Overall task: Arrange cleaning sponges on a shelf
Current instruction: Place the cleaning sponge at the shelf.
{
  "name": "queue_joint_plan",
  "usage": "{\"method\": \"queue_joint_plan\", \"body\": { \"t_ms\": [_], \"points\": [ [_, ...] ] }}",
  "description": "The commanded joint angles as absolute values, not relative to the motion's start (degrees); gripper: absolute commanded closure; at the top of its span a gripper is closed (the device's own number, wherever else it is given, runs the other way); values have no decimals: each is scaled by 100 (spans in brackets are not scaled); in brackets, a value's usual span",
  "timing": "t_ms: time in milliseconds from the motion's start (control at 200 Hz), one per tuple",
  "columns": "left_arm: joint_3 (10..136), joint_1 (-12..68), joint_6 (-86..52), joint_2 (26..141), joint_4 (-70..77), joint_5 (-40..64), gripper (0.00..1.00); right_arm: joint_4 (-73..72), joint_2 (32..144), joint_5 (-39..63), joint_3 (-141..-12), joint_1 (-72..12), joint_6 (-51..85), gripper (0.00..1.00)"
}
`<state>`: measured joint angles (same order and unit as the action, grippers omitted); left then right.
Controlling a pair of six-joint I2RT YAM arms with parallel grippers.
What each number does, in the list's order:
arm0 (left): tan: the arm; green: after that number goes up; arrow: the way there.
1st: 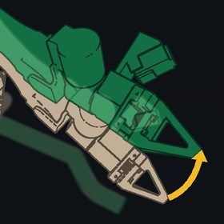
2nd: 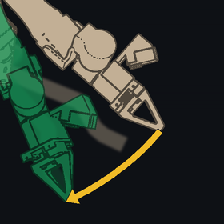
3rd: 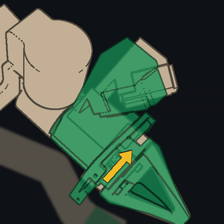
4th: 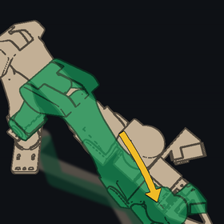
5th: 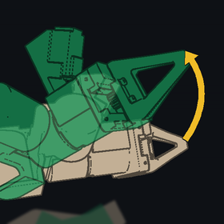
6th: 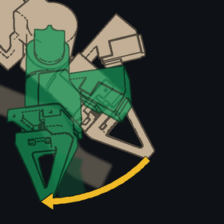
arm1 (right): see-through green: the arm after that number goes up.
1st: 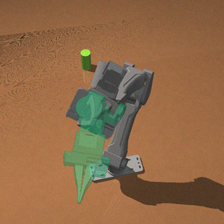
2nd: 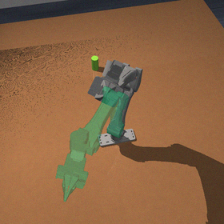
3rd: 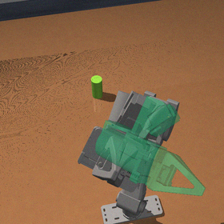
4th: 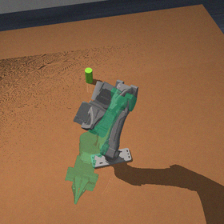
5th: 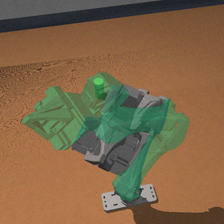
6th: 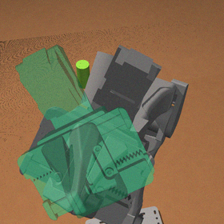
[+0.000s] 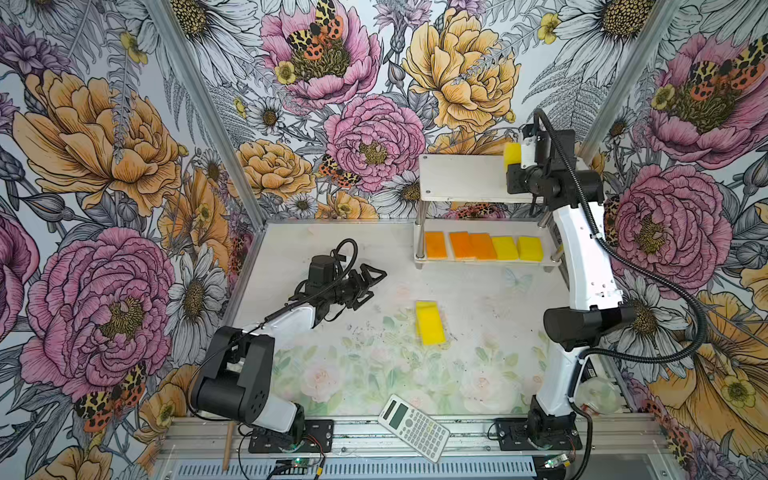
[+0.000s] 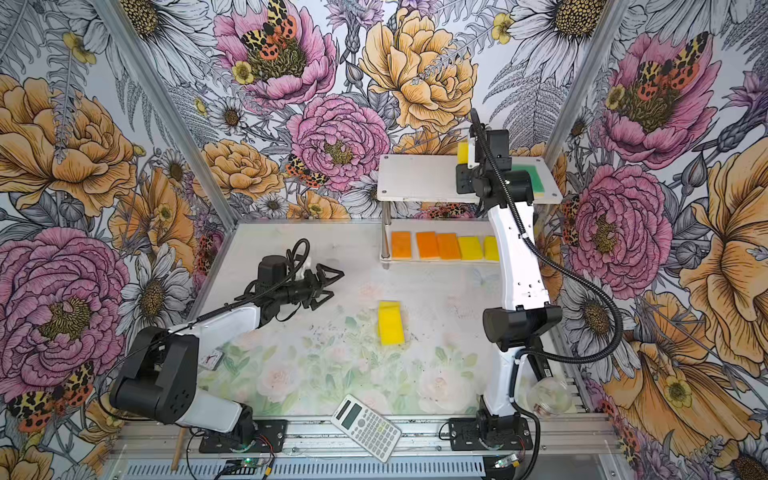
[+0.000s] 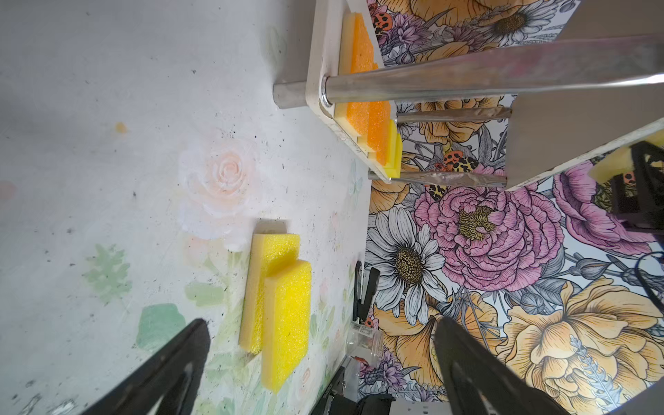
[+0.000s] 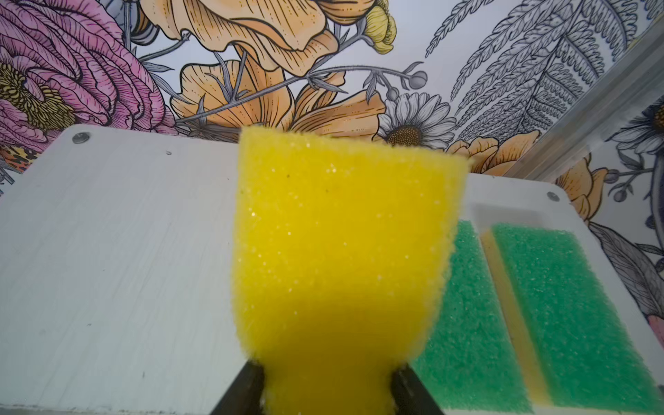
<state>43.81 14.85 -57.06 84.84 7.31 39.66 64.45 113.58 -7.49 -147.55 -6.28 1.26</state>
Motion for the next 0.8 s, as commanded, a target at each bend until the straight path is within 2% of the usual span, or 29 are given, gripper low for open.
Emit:
{"method": "queue_joint_plan", "body": {
  "t_ms": [0,305,791],
  "points": [
    [4307,1433,-5599,8349,687,3901,1,6311,11450,-601,-14880,-597,235,52],
    [4280,1412,-5590,8373,672,3859,1,6308,11714,-469,-14871,-535,284,52],
    [4313,1398,-5574,8447,673,3869,1,6310,11890,-438,-14871,-494,342,44]
  ]
}}
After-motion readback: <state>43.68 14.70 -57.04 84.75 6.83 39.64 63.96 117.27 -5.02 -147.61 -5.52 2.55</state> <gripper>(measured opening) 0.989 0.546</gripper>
